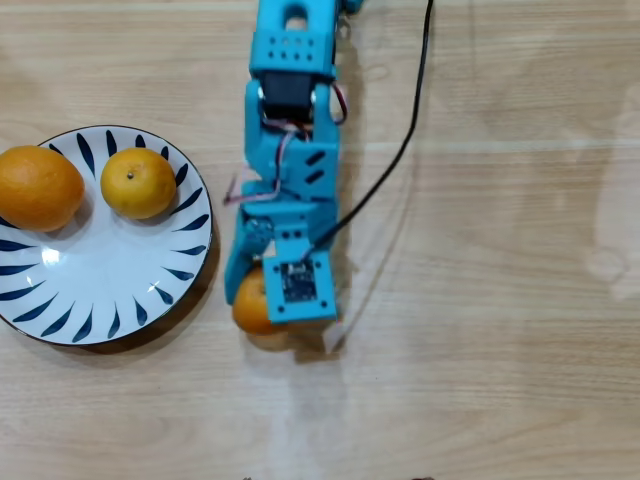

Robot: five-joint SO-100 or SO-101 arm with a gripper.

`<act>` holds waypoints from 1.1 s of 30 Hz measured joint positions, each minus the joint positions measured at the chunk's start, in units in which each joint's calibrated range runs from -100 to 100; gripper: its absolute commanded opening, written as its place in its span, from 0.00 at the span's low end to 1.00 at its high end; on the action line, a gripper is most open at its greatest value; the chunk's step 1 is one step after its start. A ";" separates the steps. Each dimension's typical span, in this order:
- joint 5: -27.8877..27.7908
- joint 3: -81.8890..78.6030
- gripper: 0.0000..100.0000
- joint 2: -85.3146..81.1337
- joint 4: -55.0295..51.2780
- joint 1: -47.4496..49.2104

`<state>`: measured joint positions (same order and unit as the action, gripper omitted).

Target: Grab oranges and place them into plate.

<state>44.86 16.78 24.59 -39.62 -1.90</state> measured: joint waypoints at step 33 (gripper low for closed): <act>-11.22 -7.26 0.20 3.22 13.87 -20.68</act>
<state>33.65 9.52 27.80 -25.75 -22.58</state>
